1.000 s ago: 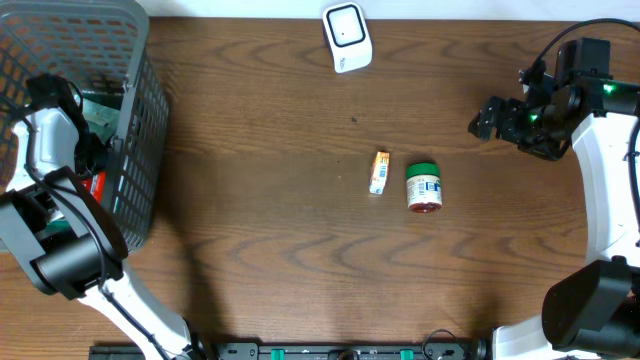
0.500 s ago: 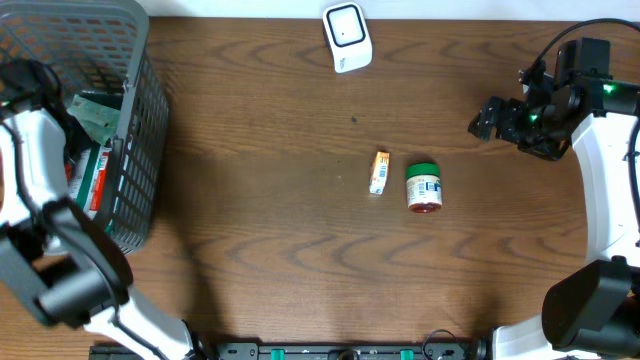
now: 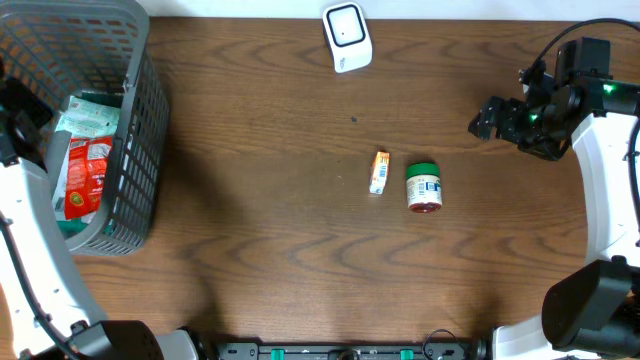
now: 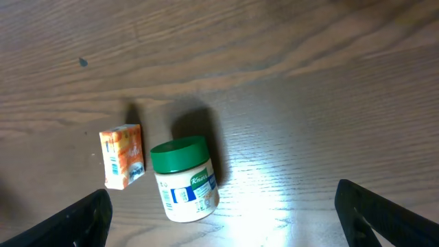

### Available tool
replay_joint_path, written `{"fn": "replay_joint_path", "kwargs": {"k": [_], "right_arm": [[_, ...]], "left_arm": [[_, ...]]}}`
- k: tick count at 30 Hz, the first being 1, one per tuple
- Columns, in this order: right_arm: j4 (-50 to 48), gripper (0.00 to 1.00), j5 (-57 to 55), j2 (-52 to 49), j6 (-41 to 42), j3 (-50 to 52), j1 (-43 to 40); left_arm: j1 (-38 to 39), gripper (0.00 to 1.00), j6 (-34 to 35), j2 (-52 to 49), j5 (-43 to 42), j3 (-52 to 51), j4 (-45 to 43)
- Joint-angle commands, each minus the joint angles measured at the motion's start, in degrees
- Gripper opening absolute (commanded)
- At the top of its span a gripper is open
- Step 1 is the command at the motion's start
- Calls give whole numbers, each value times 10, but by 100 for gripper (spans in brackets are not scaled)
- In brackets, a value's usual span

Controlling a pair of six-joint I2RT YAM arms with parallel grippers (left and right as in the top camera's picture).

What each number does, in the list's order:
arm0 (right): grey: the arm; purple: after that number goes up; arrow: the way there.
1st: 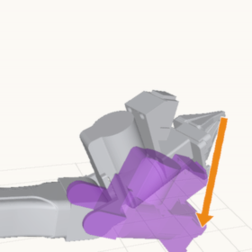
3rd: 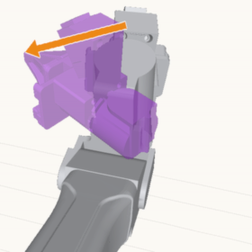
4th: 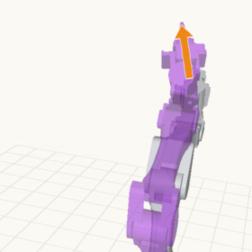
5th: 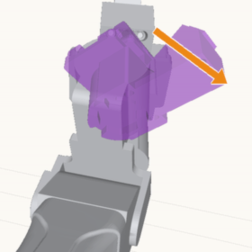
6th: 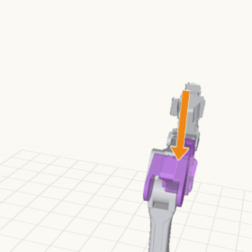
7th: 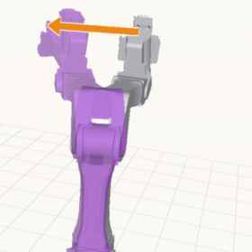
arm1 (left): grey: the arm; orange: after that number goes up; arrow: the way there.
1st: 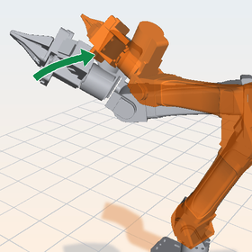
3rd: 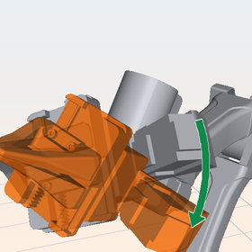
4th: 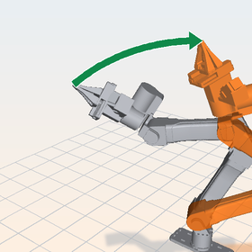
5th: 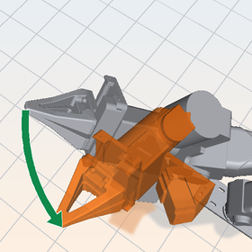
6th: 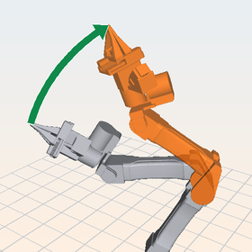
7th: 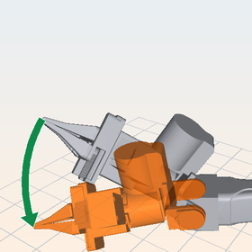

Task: Scan the item barcode
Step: 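Grasp a red snack packet in the basket with the left gripper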

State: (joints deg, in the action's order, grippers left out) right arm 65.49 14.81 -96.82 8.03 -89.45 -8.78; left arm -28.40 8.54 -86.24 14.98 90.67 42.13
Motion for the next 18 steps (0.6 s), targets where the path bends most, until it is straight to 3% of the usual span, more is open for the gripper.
{"fn": "replay_joint_path", "kwargs": {"k": [1,4,9,18], "right_arm": [[1,99,5,6,-2,1,-7],[1,99,5,6,-2,1,-7],[1,99,5,6,-2,1,-7],[1,99,5,6,-2,1,-7]], "left_arm": [[-3,81,7,-30,-10,-18,6],[-3,86,3,-75,-21,-32,15],[-1,86,-87,-162,-177,-34,25],[-2,86,-111,-278,-184,-35,32]]}}
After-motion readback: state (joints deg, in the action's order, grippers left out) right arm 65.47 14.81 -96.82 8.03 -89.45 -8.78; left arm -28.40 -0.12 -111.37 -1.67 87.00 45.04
